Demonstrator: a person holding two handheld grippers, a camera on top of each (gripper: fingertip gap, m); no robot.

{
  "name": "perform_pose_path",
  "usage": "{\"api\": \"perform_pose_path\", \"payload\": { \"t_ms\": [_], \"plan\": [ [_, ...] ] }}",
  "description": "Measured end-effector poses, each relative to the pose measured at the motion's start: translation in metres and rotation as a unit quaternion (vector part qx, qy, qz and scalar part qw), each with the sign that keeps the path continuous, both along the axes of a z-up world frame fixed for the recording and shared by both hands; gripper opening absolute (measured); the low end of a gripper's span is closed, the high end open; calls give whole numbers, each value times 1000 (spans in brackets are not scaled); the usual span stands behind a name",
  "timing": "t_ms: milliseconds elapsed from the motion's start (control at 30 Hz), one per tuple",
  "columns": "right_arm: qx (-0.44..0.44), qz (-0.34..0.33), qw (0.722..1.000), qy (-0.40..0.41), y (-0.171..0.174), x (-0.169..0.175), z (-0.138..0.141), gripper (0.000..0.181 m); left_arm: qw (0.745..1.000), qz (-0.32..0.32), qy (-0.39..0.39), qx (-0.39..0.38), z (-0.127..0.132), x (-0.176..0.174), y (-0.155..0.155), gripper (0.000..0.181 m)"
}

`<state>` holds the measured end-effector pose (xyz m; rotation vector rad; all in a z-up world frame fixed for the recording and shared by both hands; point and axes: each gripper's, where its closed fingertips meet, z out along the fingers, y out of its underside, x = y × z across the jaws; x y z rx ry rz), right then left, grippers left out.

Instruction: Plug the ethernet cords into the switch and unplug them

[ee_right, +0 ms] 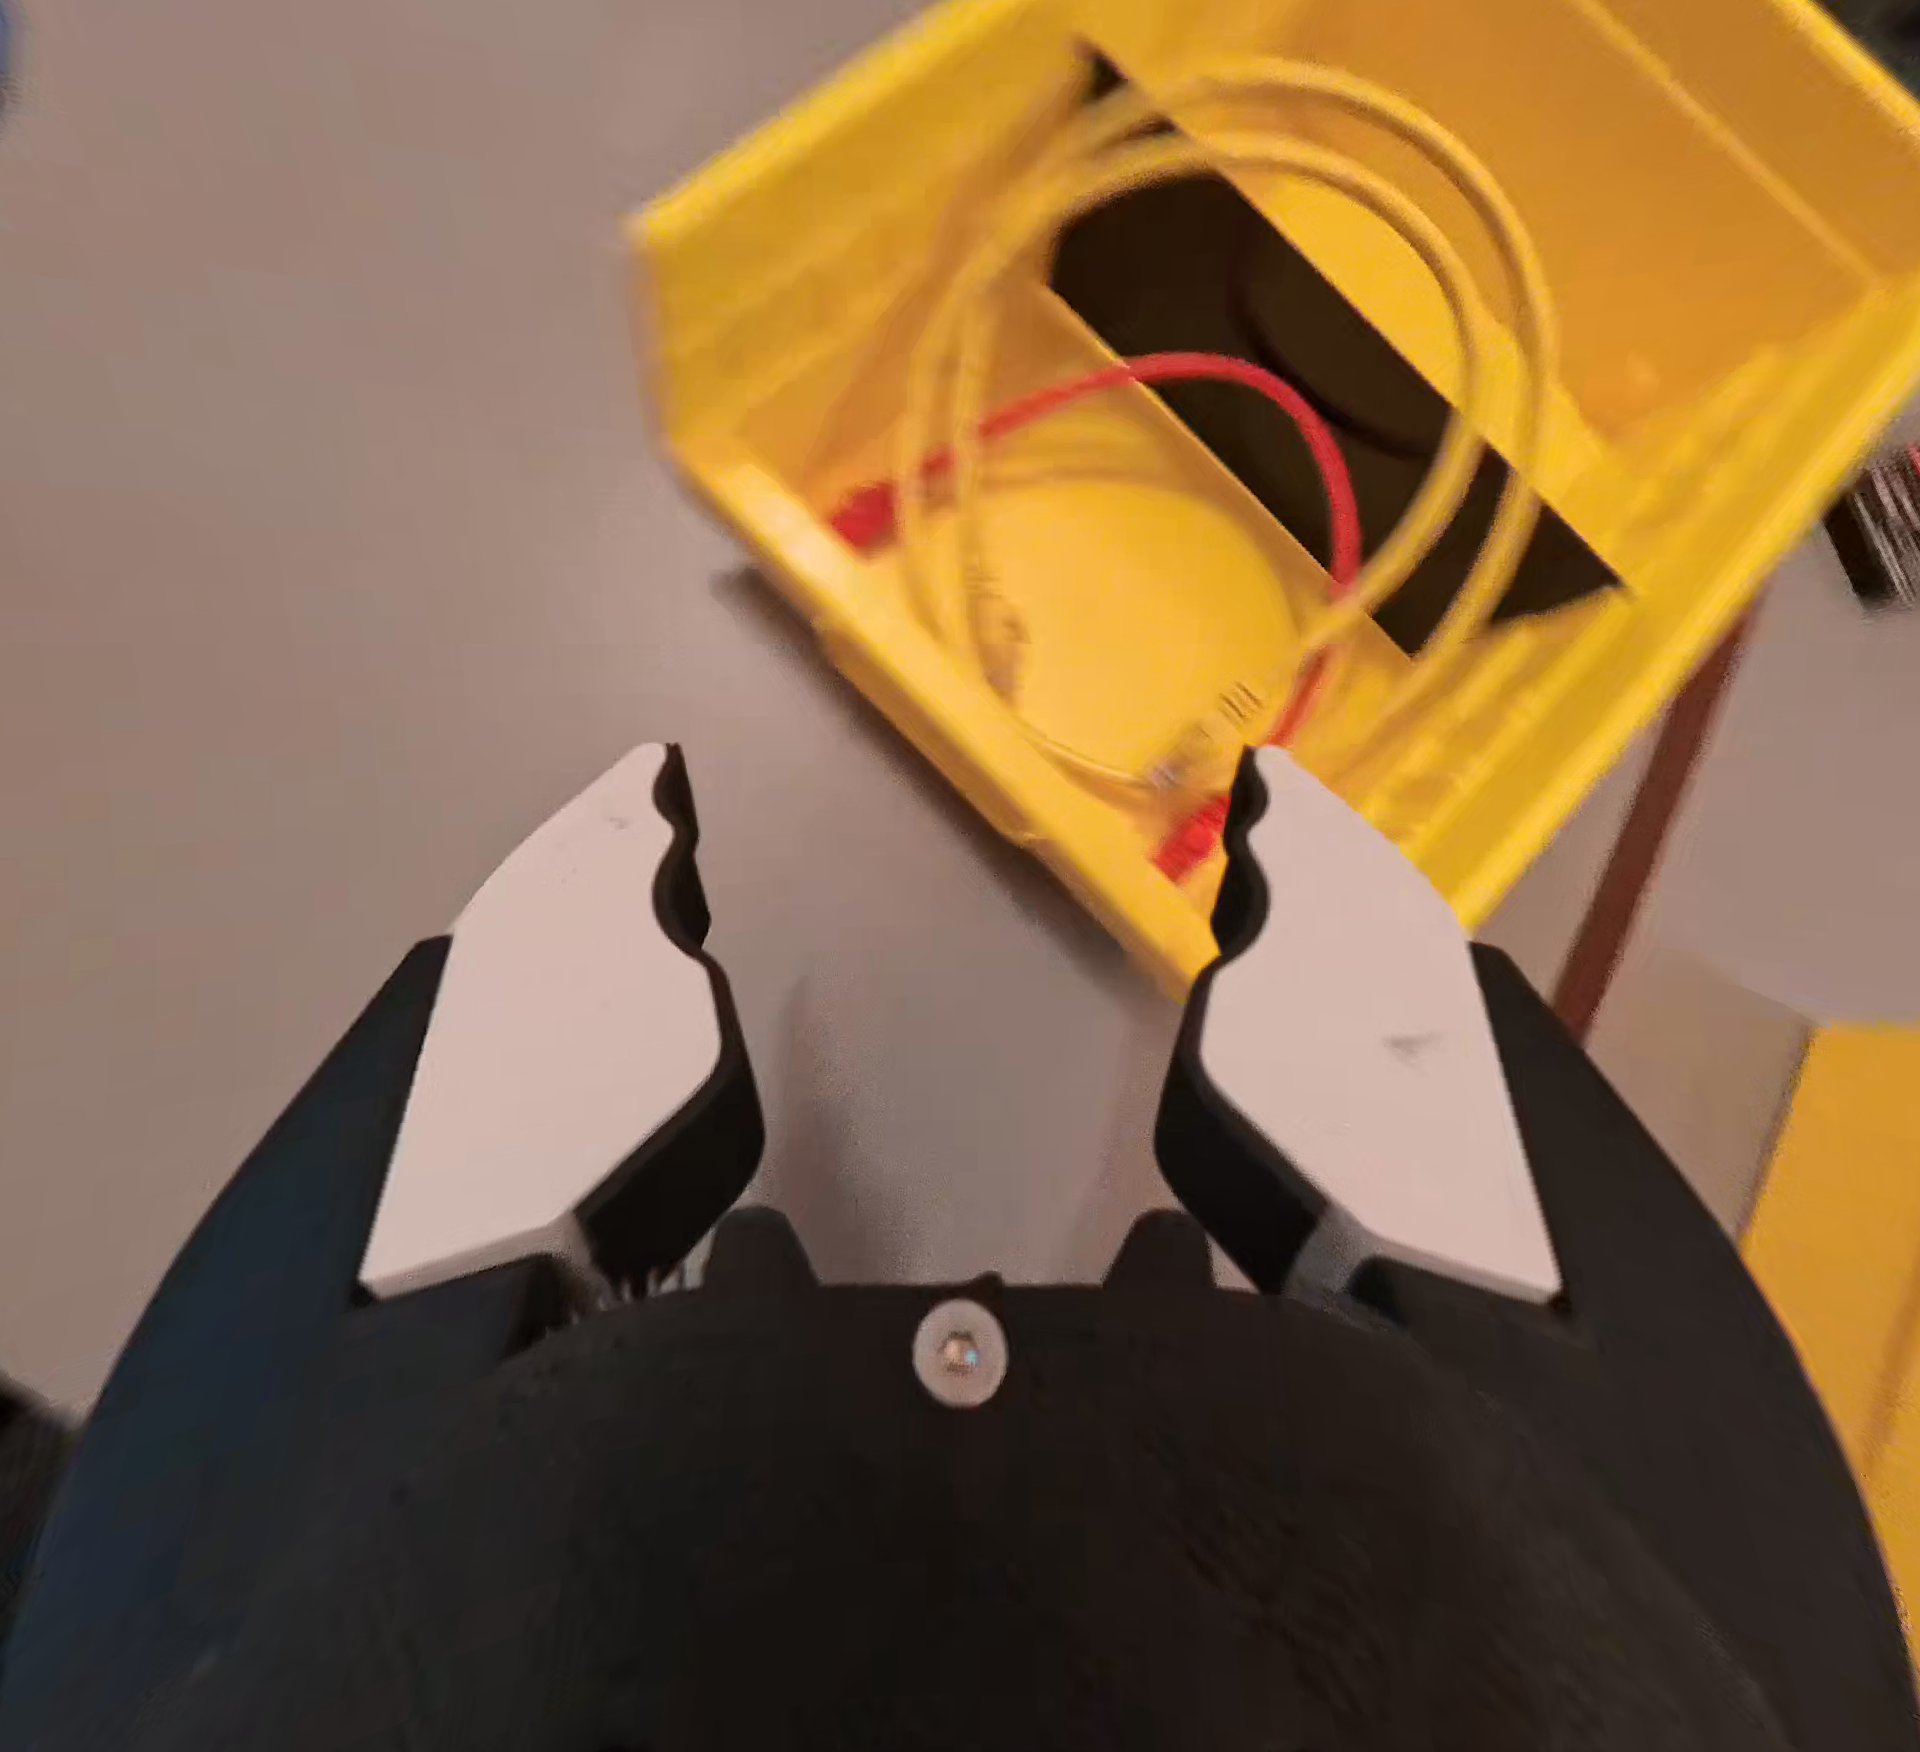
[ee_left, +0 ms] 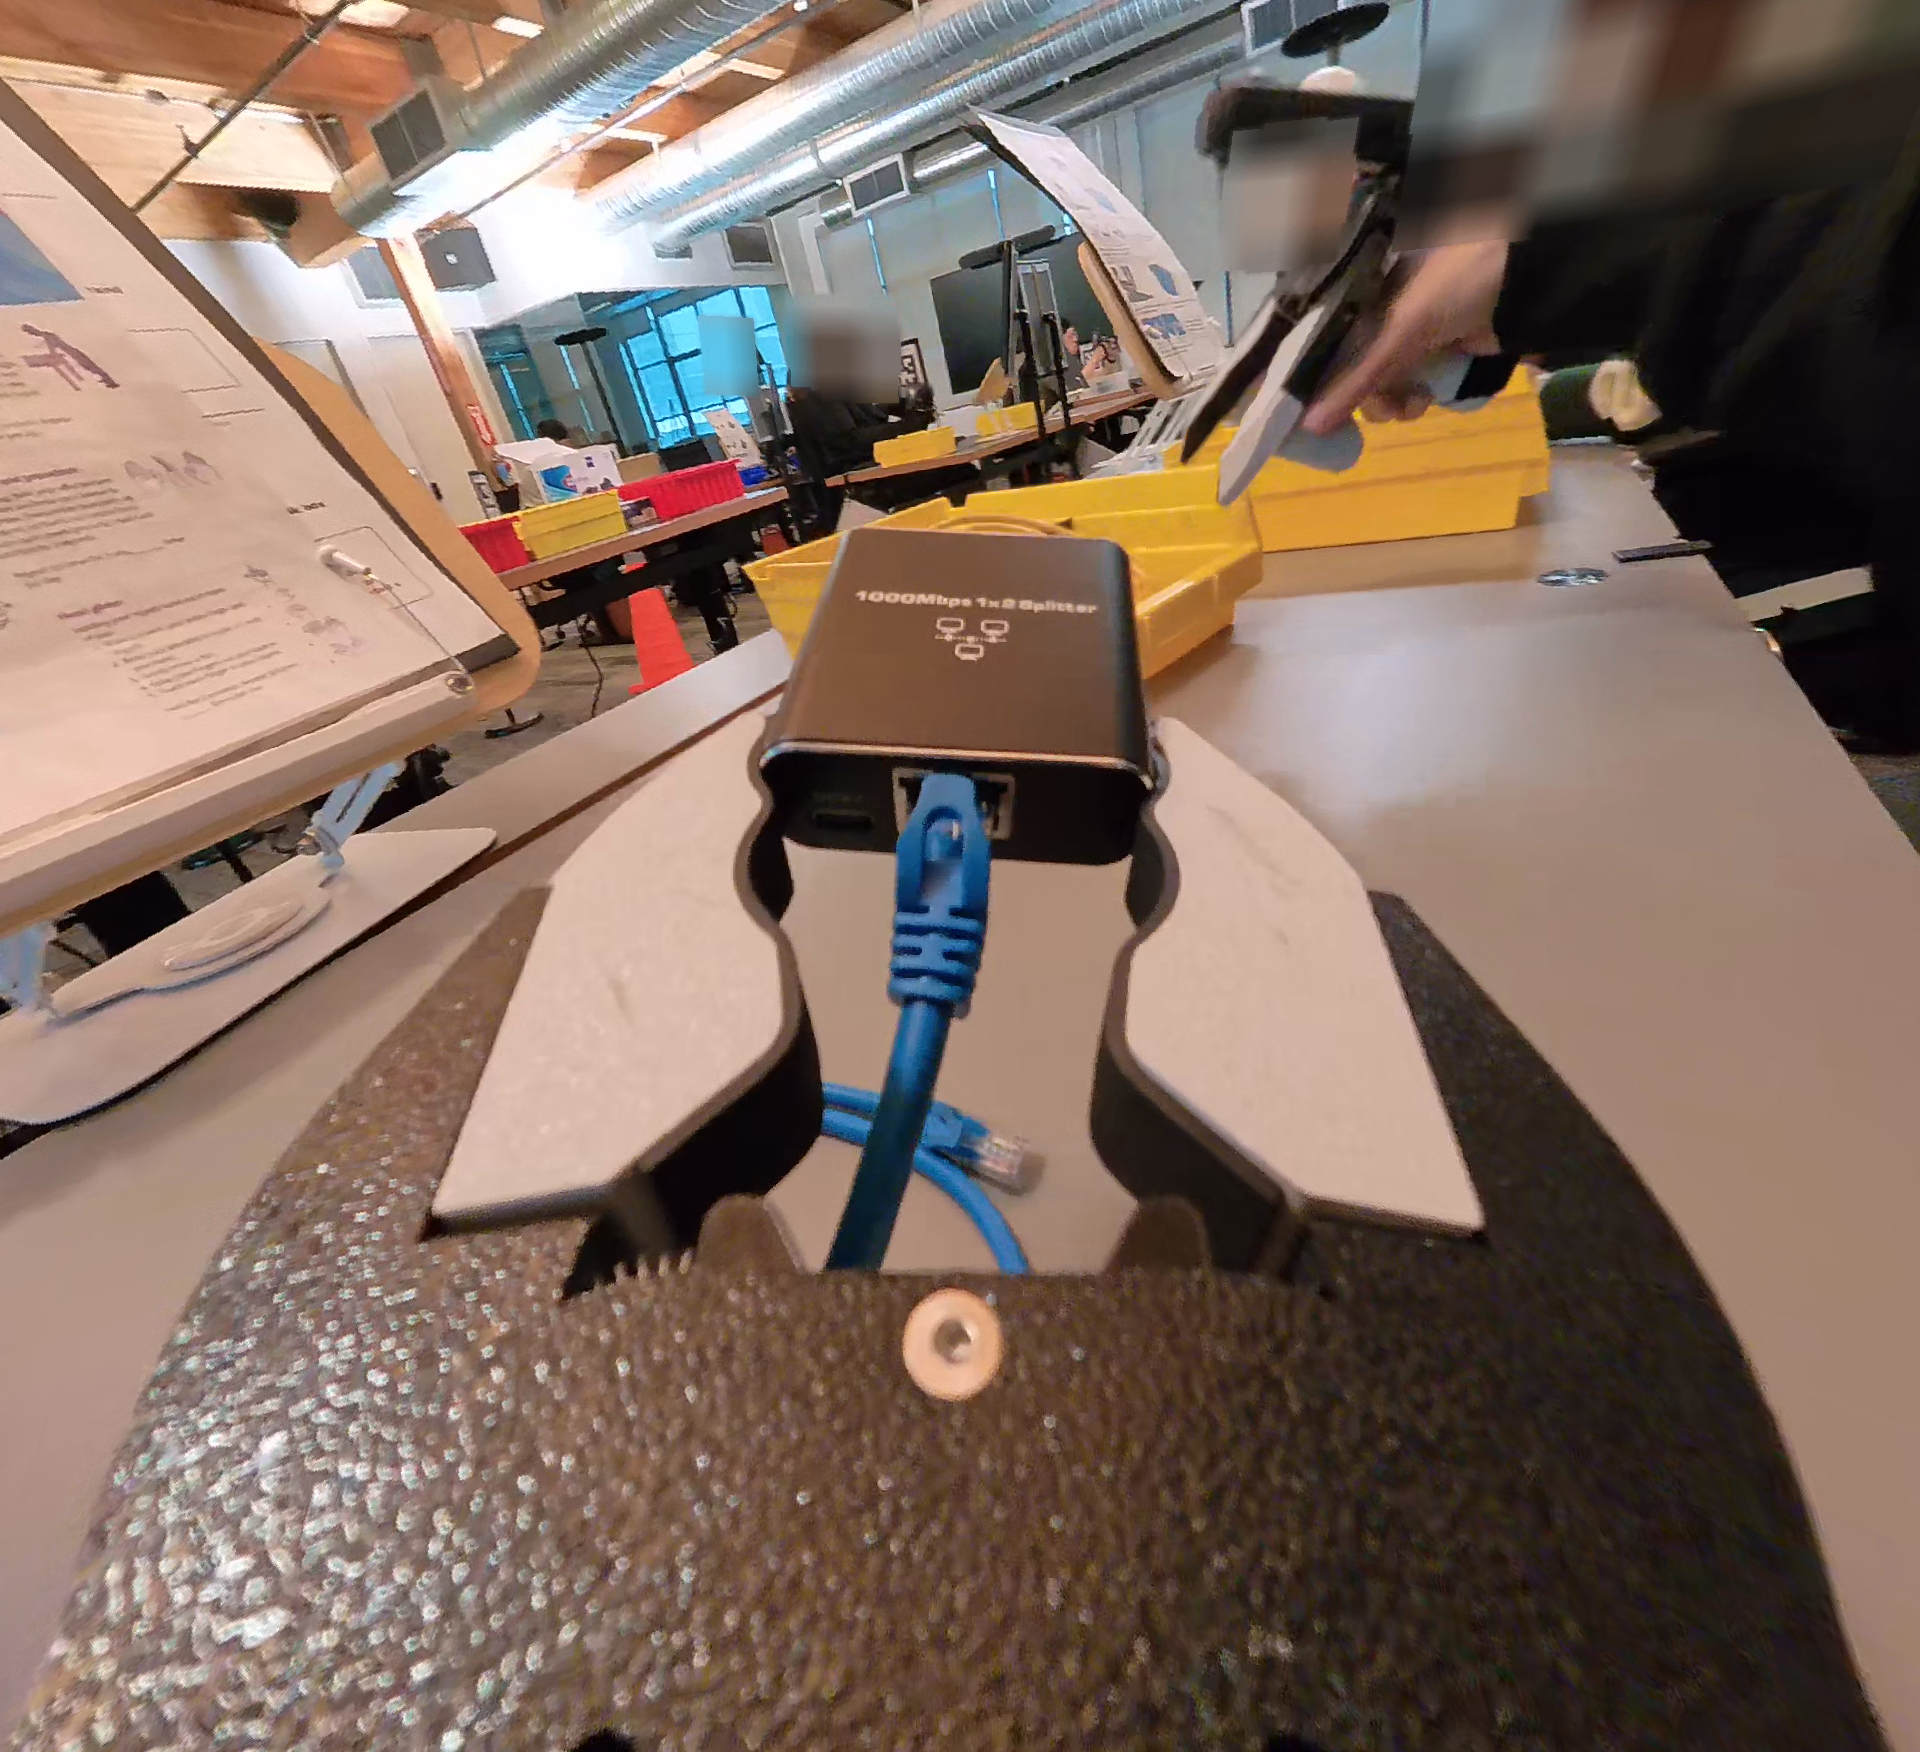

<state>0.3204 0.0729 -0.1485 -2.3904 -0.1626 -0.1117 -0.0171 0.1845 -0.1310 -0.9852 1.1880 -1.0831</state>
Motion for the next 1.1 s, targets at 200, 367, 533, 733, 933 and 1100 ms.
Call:
{"api": "perform_pose_path", "payload": {
  "t_ms": [200, 367, 533, 733, 933, 1100],
  "plan": [
    [130, 286, 948, 54, 10, -187, 31, 89, 995, -88, 37, 0, -9, 5, -24, 62],
    [201, 418, 885, 29, 26, -318, 16, 87, 974, -216, 61, -9, -15, -4, -59, 62],
    [198, 445, 870, 76, 35, -357, 4, 82, 958, -273, 85, -3, -22, -18, -72, 62],
    [221, 445, 865, 66, 39, -363, 2, 61, 955, -282, 89, 6, -24, -18, -75, 62],
    [230, 420, 877, 23, 41, -358, 0, 61, 958, -268, 103, 28, -32, -16, -72, 63],
    [296, 354, 887, -7, 48, -348, 17, 61, 983, -181, 23, -11, -5, -10, -47, 88]
  ]
}}
